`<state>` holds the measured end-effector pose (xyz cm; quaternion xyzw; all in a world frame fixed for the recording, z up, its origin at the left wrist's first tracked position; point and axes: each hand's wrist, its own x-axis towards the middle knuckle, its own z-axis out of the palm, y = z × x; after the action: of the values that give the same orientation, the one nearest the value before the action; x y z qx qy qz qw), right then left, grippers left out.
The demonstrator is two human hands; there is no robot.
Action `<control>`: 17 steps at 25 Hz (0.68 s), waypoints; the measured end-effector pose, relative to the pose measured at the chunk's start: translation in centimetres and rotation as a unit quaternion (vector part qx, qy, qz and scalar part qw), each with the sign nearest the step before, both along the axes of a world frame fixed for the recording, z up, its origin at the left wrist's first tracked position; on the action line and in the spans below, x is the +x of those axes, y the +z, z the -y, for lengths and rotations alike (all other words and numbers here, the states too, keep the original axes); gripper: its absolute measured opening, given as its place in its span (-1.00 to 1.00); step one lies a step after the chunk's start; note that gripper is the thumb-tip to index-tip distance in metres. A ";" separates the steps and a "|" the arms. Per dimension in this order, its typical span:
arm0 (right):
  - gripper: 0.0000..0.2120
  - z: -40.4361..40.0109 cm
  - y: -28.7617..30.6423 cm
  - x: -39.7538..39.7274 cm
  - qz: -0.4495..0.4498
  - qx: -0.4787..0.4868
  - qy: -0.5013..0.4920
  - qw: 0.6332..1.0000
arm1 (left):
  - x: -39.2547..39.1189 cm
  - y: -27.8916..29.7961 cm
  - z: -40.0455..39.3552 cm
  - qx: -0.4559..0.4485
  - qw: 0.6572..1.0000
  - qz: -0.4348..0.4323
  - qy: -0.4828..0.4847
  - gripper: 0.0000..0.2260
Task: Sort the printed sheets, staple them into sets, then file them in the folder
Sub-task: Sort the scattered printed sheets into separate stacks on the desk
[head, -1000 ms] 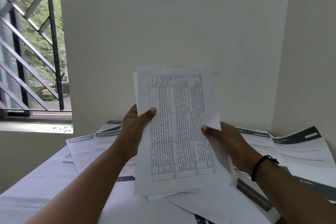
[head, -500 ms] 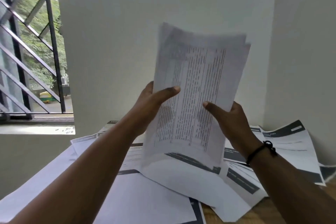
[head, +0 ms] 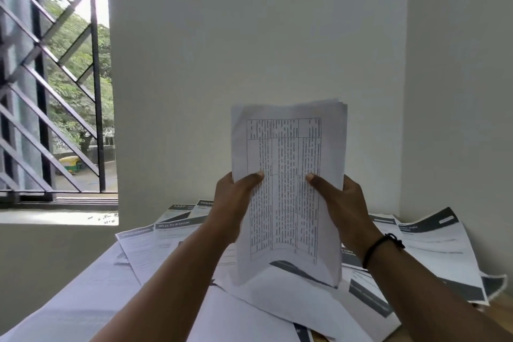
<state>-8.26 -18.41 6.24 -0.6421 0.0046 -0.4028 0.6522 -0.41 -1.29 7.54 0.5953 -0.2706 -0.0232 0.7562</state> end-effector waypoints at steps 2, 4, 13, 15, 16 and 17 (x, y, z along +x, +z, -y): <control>-0.82 0.2 0.7 -0.5 0.011 -0.043 -0.021 0.999 | 0.1 0.5 0.0 -0.008 1.000 0.011 0.001 -0.83; -0.83 1.0 0.1 -0.9 -0.032 -0.099 -0.049 0.993 | 0.8 -0.4 -0.5 0.017 1.000 0.005 0.007 -0.69; -0.83 0.6 -3.6 -0.6 -0.194 -0.246 -0.083 0.946 | 0.8 -5.1 -1.4 0.152 0.987 0.050 0.024 -0.77; -0.80 -1.1 -1.5 -0.4 -0.168 -0.234 -0.079 0.954 | 0.5 -3.6 -2.7 0.147 0.985 0.078 0.042 -0.73; -0.78 -2.0 -0.7 -0.3 -0.157 -0.232 -0.068 0.957 | 0.5 -3.1 -3.7 0.139 0.986 0.085 0.044 -0.73; -0.77 -3.2 0.0 -0.4 -0.151 -0.227 -0.051 0.961 | 0.3 -2.7 -5.1 0.125 0.987 0.085 0.047 -0.75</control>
<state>-8.70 -15.21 6.27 -0.8255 0.0440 -0.3241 0.4600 -0.07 3.81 4.82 0.6972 -0.3005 0.0288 0.6502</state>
